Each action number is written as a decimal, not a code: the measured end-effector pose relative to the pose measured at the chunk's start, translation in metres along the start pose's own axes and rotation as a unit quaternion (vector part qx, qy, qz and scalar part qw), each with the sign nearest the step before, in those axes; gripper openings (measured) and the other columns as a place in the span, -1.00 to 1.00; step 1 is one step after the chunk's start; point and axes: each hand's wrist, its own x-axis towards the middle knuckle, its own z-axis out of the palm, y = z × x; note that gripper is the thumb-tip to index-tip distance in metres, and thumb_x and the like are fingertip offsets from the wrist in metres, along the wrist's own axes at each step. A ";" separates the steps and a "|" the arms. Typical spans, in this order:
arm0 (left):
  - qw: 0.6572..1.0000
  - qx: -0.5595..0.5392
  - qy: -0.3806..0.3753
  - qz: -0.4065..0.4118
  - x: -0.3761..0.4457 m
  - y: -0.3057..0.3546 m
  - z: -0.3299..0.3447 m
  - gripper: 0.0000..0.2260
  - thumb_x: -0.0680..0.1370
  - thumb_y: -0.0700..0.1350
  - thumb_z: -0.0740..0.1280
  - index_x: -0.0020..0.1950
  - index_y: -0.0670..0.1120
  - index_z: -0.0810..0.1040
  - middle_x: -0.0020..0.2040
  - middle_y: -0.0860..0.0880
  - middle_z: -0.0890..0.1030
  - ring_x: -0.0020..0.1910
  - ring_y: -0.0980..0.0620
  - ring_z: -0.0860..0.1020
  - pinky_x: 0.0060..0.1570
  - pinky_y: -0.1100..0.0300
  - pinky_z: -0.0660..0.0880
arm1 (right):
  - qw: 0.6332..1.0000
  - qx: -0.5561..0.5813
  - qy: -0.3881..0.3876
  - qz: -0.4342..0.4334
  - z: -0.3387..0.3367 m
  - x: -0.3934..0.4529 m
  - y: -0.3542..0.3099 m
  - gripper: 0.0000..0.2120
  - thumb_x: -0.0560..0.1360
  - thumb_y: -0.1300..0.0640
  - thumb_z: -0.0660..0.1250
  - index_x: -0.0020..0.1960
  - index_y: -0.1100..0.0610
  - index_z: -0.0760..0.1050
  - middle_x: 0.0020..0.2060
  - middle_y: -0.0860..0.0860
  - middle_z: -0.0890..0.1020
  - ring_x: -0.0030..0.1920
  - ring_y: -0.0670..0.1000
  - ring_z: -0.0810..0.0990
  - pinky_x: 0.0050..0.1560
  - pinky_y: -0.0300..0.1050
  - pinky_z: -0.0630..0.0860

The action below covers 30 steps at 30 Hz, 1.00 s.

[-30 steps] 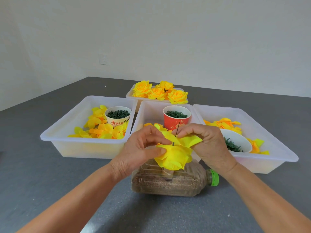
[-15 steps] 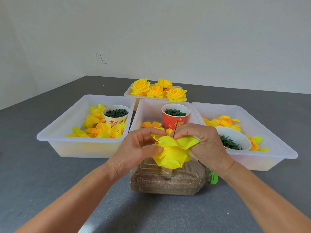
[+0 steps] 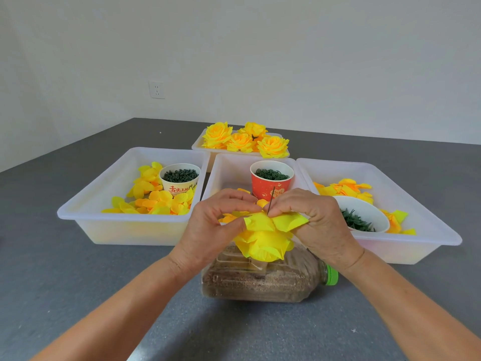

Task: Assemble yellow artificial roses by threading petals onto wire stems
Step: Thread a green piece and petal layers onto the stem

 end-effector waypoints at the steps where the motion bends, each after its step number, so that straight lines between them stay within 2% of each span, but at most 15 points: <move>1: 1.000 0.012 0.008 0.010 0.000 0.001 0.001 -0.66 0.34 -0.36 0.31 0.04 -0.07 0.60 0.00 -0.06 0.62 0.06 0.11 0.56 0.07 0.33 0.47 | 1.000 -0.006 0.000 -0.009 0.000 0.001 0.001 -0.87 0.28 0.42 0.43 -0.19 0.29 0.64 -0.20 0.02 0.64 -0.14 -0.04 0.62 -0.04 -0.09 0.56; 4: 0.999 0.034 0.011 0.024 0.001 -0.001 0.001 -0.67 0.35 -0.42 0.33 0.03 -0.13 0.61 -0.03 -0.08 0.62 0.06 0.06 0.57 0.09 0.24 0.50 | 0.999 -0.013 -0.001 -0.033 0.000 0.002 0.002 -0.91 0.27 0.41 0.43 -0.23 0.30 0.63 -0.22 0.01 0.63 -0.16 -0.02 0.62 -0.06 -0.14 0.55; 7: 0.997 0.072 0.001 0.038 -0.001 -0.003 0.001 -0.67 0.36 -0.49 0.38 0.00 -0.14 0.63 -0.04 -0.05 0.62 0.06 0.06 0.56 0.11 0.27 0.47 | 0.999 -0.017 0.002 -0.040 0.000 0.002 0.003 -0.92 0.26 0.41 0.44 -0.25 0.31 0.63 -0.23 0.01 0.63 -0.18 0.01 0.64 -0.08 -0.06 0.56; 11: 0.993 0.100 0.003 0.057 -0.001 -0.002 0.000 -0.72 0.36 -0.44 0.41 -0.04 -0.12 0.65 -0.05 -0.01 0.62 0.06 0.02 0.57 0.12 0.28 0.47 | 0.999 -0.026 0.002 -0.034 0.000 0.001 0.003 -0.92 0.27 0.39 0.45 -0.24 0.29 0.63 -0.22 -0.01 0.64 -0.18 0.03 0.66 -0.09 0.02 0.56; 14: 0.992 0.110 0.009 0.066 0.001 0.002 -0.001 -0.73 0.36 -0.35 0.45 -0.03 -0.06 0.64 -0.04 -0.02 0.63 0.06 0.06 0.56 0.10 0.28 0.49 | 0.999 -0.044 0.001 -0.031 0.000 0.000 0.001 -0.93 0.29 0.36 0.45 -0.23 0.26 0.64 -0.22 -0.03 0.64 -0.18 -0.01 0.64 -0.10 0.02 0.56; 21: 0.984 0.144 -0.004 0.103 0.002 0.004 0.000 -0.88 0.38 -0.30 0.41 -0.13 -0.18 0.69 -0.07 -0.03 0.62 0.02 0.04 0.55 0.06 0.20 0.51 | 0.997 -0.057 0.012 -0.052 0.001 0.001 0.003 -0.91 0.26 0.41 0.46 -0.26 0.28 0.63 -0.26 0.06 0.67 -0.19 0.01 0.65 -0.10 -0.04 0.54; 27: 0.966 0.207 -0.025 0.153 0.004 0.004 -0.002 -0.91 0.42 -0.24 0.38 -0.24 -0.21 0.68 -0.12 -0.06 0.65 -0.06 0.05 0.50 -0.03 0.14 0.46 | 0.997 -0.059 0.013 -0.046 0.003 -0.001 0.005 -0.91 0.25 0.41 0.46 -0.26 0.29 0.63 -0.25 0.05 0.67 -0.18 0.04 0.67 -0.05 0.00 0.53; 30: 0.961 0.217 -0.025 0.169 0.006 0.004 -0.003 -0.92 0.42 -0.25 0.39 -0.24 -0.20 0.68 -0.15 -0.05 0.65 -0.09 0.05 0.49 -0.08 0.12 0.47 | 0.997 -0.058 0.009 -0.048 0.003 0.000 0.005 -0.88 0.23 0.44 0.46 -0.27 0.29 0.63 -0.26 0.07 0.67 -0.19 0.03 0.66 -0.04 -0.06 0.52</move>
